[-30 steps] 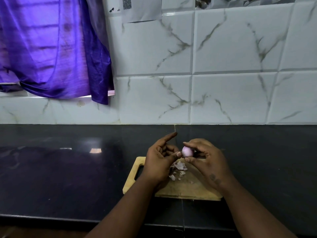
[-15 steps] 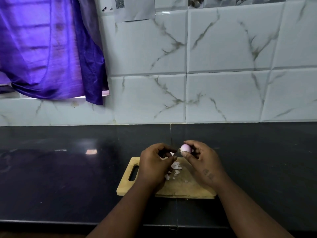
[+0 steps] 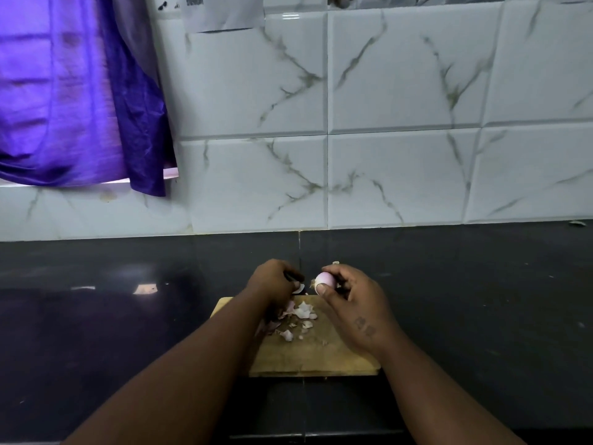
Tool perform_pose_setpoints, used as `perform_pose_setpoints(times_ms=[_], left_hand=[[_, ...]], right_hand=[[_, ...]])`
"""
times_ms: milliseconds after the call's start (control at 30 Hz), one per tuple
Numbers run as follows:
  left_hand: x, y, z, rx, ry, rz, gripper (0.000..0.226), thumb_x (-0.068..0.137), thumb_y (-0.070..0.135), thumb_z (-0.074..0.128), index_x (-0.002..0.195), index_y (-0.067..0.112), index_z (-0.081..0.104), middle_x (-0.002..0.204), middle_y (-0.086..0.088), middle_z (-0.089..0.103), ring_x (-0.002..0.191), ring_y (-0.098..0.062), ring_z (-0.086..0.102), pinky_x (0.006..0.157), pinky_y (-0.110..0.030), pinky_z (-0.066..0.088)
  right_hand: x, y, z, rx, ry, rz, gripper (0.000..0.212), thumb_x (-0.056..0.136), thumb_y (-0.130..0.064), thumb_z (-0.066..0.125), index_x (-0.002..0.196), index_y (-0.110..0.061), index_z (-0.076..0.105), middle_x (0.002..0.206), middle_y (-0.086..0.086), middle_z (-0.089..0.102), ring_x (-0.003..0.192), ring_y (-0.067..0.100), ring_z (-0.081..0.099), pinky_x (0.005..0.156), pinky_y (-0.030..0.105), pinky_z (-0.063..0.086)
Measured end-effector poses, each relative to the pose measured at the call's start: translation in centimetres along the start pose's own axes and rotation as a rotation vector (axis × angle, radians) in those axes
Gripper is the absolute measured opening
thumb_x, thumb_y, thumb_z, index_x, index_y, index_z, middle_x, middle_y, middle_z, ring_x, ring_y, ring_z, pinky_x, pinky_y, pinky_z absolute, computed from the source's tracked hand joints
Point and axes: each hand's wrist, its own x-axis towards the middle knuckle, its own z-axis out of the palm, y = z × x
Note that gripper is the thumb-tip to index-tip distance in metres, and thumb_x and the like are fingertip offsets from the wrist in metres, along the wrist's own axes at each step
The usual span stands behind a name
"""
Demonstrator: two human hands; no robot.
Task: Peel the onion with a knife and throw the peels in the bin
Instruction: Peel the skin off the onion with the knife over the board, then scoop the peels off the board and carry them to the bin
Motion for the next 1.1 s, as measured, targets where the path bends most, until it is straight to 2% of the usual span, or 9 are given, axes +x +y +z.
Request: perform_pose_setpoints(times_ms=[167,367,567,667,767,867,933,1000,1100], left_hand=[[1.5,1.0,0.0,0.137,-0.074,0.012,0.016,0.088,0.019,0.082,0.103,0.016,0.078,0.096,-0.001,0.075,0.091,-0.020,0.070,0.075,-0.027,0.051],[-1.3,1.0,-2.5,-0.064,0.031,0.083,0.013,0.089,0.020,0.081,0.093,0.008,0.084,0.090,-0.010,0.081,0.084,-0.024,0.075,0.084,-0.045,0.061],[-5.8,1.7,-4.0,0.058,-0.060,0.100,0.022,0.097,0.029,0.072,0.090,0.014,0.086,0.072,-0.001,0.076,0.064,-0.012,0.063,0.065,-0.032,0.052],[-7.6,1.5,-3.5,-0.200,0.093,-0.001,0.045,0.107,0.046,0.050,0.108,0.014,0.082,0.107,-0.008,0.080,0.094,-0.017,0.071,0.088,-0.036,0.056],[-9.7,2.9,-2.8,-0.775,0.129,-0.238,0.080,0.100,0.075,0.022,0.150,0.022,0.055,0.160,-0.009,0.049,0.147,-0.029,0.045,0.116,-0.049,0.036],[-10.9,4.5,-1.9,-1.099,0.091,-0.346,0.089,0.096,0.080,0.012,0.164,0.024,0.030,0.168,-0.009,0.036,0.152,-0.033,0.038,0.098,-0.041,0.040],[-11.0,4.7,-1.0,-1.171,0.082,-0.381,0.103,0.081,0.096,0.018,0.160,0.031,0.036,0.156,-0.006,0.048,0.142,-0.036,0.051,0.096,-0.036,0.047],[-10.3,4.1,0.3,-1.201,0.068,-0.354,0.119,0.045,0.115,0.025,0.137,0.046,0.059,0.149,-0.012,0.060,0.131,-0.037,0.062,0.108,-0.055,0.051],[-9.4,3.4,2.3,-1.172,0.064,-0.282,0.108,0.034,0.117,0.024,0.102,0.052,0.076,0.126,-0.008,0.076,0.121,-0.029,0.070,0.111,-0.056,0.049]], right_hand=[[0.2,0.3,0.0,0.003,-0.019,0.021,0.025,0.093,-0.026,0.073,0.118,-0.024,0.071,0.113,-0.006,0.071,0.104,0.009,0.067,0.090,0.034,0.057],[0.1,-0.3,-0.3,0.090,0.014,0.045,0.018,0.093,-0.024,0.074,0.110,-0.029,0.069,0.109,-0.008,0.072,0.101,0.008,0.067,0.087,0.030,0.056],[0.2,-1.2,-0.5,0.160,0.033,0.109,0.016,0.096,-0.023,0.071,0.111,-0.020,0.072,0.100,-0.012,0.072,0.092,0.002,0.067,0.081,0.025,0.055],[0.5,-1.0,-0.4,0.209,-0.017,0.220,0.013,0.100,-0.028,0.065,0.108,-0.020,0.071,0.106,-0.004,0.075,0.099,0.010,0.070,0.094,0.036,0.058],[1.4,-1.8,0.1,0.360,-0.120,0.443,0.030,0.105,-0.044,0.052,0.115,-0.017,0.063,0.120,0.006,0.071,0.116,0.021,0.066,0.110,0.044,0.050],[2.1,-3.3,1.6,0.540,-0.157,0.539,0.035,0.109,-0.044,0.040,0.124,-0.014,0.052,0.136,0.014,0.061,0.132,0.027,0.057,0.118,0.042,0.041],[2.2,-4.1,3.1,0.551,-0.162,0.569,0.038,0.109,-0.047,0.037,0.125,-0.015,0.052,0.138,0.015,0.061,0.131,0.027,0.058,0.111,0.040,0.045],[1.9,-4.5,4.2,0.576,-0.177,0.611,0.045,0.108,-0.050,0.038,0.127,-0.014,0.055,0.135,0.015,0.065,0.125,0.028,0.064,0.096,0.039,0.054],[1.3,-5.4,4.5,0.587,-0.191,0.630,0.044,0.108,-0.049,0.039,0.126,-0.014,0.057,0.122,0.014,0.073,0.099,0.025,0.074,0.066,0.031,0.056]])
